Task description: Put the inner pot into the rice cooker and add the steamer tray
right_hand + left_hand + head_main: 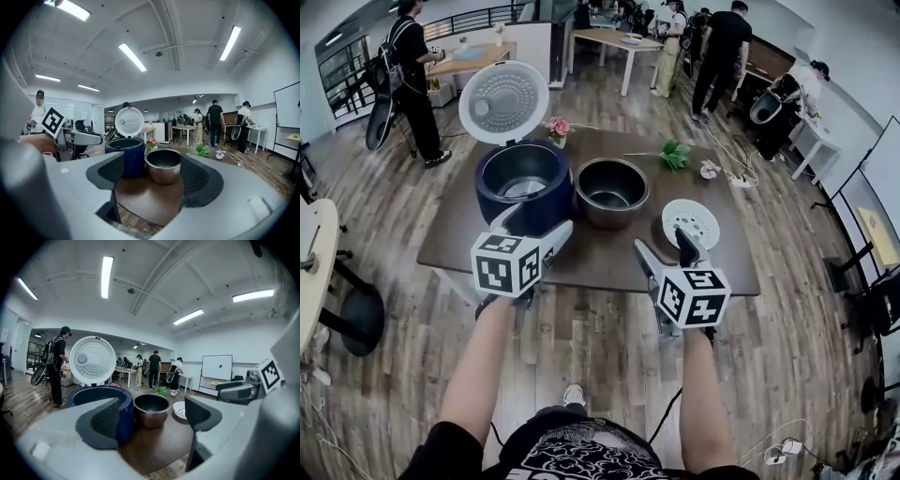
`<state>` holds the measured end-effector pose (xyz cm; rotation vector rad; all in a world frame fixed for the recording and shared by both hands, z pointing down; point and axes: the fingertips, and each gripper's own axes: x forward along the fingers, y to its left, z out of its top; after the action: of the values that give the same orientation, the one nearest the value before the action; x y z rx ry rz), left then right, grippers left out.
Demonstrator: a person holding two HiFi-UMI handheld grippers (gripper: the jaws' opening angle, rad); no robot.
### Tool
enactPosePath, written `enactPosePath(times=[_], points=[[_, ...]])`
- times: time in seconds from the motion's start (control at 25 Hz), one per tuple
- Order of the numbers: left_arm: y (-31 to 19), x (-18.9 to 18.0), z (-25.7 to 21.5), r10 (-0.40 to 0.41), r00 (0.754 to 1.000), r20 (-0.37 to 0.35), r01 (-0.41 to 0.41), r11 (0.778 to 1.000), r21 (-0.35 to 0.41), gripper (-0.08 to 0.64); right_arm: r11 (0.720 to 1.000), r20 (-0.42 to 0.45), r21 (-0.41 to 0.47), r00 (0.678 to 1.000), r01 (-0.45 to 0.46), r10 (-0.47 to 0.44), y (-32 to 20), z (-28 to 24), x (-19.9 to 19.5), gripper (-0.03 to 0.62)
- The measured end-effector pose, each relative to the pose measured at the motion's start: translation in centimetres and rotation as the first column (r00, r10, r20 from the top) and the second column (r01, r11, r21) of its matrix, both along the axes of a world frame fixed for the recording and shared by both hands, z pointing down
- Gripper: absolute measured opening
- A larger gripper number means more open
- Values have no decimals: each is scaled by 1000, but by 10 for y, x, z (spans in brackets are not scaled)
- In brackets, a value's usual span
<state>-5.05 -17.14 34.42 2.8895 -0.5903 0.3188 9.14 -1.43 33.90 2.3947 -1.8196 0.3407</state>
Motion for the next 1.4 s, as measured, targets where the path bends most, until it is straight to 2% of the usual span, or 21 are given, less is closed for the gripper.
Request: enactPosePath(times=[0.48, 0.72, 0.88, 1.16, 1.4], points=[[-44, 22, 1, 25, 1000, -3, -25, 1000, -3, 440, 1000, 10, -13, 1000, -19, 19, -48, 1, 14, 359], [-53, 42, 3, 33, 999, -9, -33, 999, -3, 440, 999, 11, -3, 999, -40, 40, -58, 3, 33, 359], [-57, 57, 2, 34, 999, 3, -34, 999, 23, 440, 999, 10, 8, 999, -38, 38, -66, 3, 50, 359], [-73, 80, 8, -4, 1000, 23, 3, 999, 49, 440, 1000, 22, 17, 1000, 2, -2, -90, 15, 82, 359], [-90, 106, 8, -84, 996, 33, 81, 994, 68, 440, 997, 29, 5, 997, 75, -75, -119, 22, 125, 359]])
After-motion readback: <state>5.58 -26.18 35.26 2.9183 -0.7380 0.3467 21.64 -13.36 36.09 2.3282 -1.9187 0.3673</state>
